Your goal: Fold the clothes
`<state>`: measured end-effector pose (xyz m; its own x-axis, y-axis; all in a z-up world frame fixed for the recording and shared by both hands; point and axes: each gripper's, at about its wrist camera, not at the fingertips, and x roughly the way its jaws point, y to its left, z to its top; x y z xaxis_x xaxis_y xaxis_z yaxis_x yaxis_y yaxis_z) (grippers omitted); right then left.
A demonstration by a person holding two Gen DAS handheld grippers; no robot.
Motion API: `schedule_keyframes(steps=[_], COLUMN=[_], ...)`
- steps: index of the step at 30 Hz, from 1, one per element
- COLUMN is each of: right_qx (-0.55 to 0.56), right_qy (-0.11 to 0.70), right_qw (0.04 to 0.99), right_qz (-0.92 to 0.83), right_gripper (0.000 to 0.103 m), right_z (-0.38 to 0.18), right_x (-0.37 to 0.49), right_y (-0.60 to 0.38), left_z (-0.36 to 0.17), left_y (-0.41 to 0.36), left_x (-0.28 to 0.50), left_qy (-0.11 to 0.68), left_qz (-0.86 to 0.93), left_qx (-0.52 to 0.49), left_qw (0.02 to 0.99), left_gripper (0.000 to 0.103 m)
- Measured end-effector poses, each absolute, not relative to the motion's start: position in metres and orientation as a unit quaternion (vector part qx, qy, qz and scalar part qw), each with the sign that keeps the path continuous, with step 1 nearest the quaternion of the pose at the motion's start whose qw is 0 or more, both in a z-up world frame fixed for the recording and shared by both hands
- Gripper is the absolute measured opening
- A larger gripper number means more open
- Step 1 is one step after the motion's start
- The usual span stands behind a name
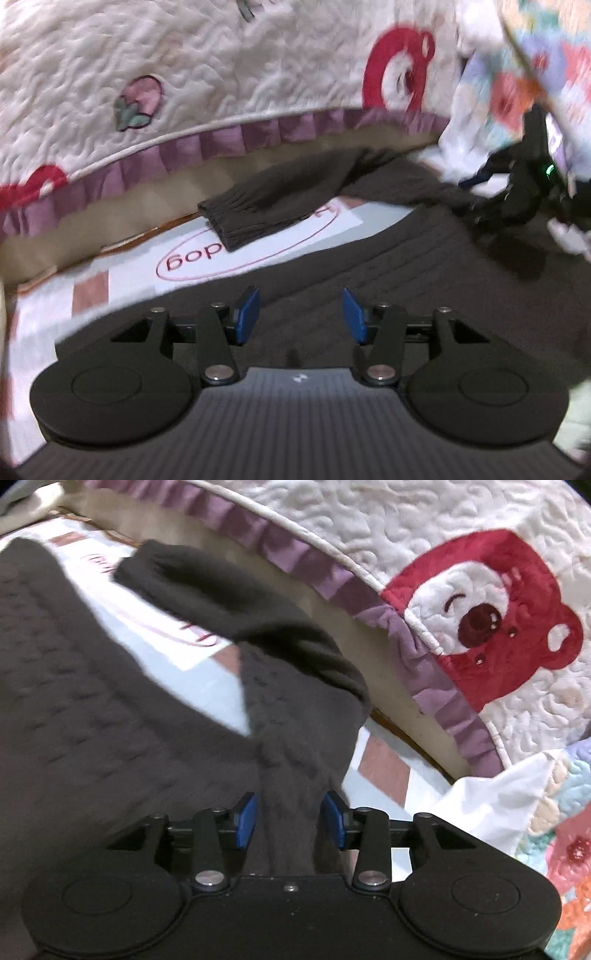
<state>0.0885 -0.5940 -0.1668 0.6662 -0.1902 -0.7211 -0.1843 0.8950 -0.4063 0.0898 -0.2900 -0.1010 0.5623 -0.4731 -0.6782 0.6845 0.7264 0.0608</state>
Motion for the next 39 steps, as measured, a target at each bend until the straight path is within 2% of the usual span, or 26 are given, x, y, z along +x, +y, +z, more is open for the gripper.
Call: schedule_keyframes(steps=[3, 6, 9, 12, 19, 25, 27, 34, 37, 38, 39], right_qx=[-0.173, -0.083, -0.05, -0.059, 0.006, -0.009, -0.007, 0.017, 0.01, 0.005, -0.003], right_qy=[0.362, 0.288, 0.245, 0.261, 0.264, 0.254, 0.255, 0.254, 0.258, 0.26, 0.261], right_qw=[0.916, 0.954, 0.968, 0.963, 0.964, 0.966, 0.966, 0.967, 0.966, 0.965, 0.965], right_qz=[0.003, 0.011, 0.02, 0.022, 0.009, 0.033, 0.033, 0.016, 0.018, 0.021, 0.023], right_gripper=[0.009, 0.009, 0.009, 0.009, 0.009, 0.009, 0.009, 0.009, 0.009, 0.009, 0.009], right_z=[-0.152, -0.111, -0.082, -0.088, -0.116, -0.114, -0.116, -0.12, -0.121, -0.121, -0.122], right_x=[0.081, 0.036, -0.031, -0.07, -0.079, -0.08, -0.079, -0.076, -0.074, -0.074, -0.074], right_y=[-0.605, -0.615, -0.615, -0.616, -0.636, -0.623, -0.624, -0.639, -0.639, -0.638, -0.637], left_z=[-0.105, -0.103, -0.101, -0.105, -0.133, -0.14, -0.148, -0.178, -0.185, -0.186, -0.186], left_y=[-0.3, -0.302, -0.298, -0.303, -0.368, -0.422, -0.441, -0.451, -0.459, -0.461, -0.463], left_x=[0.098, 0.091, 0.085, 0.08, 0.066, 0.113, 0.129, 0.171, 0.186, 0.189, 0.19], left_qy=[0.341, 0.321, 0.303, 0.292, 0.26, 0.241, 0.236, 0.261, 0.265, 0.27, 0.276], left_qz=[-0.322, -0.31, -0.31, -0.344, -0.405, -0.398, -0.4, -0.394, -0.387, -0.378, -0.366], left_qx=[0.146, 0.153, 0.147, 0.138, 0.244, 0.283, 0.335, 0.43, 0.426, 0.421, 0.414], left_qw=[0.871, 0.882, 0.889, 0.881, 0.842, 0.839, 0.82, 0.77, 0.774, 0.779, 0.787], left_gripper=[0.048, 0.048, 0.049, 0.053, 0.054, 0.055, 0.056, 0.055, 0.056, 0.056, 0.045])
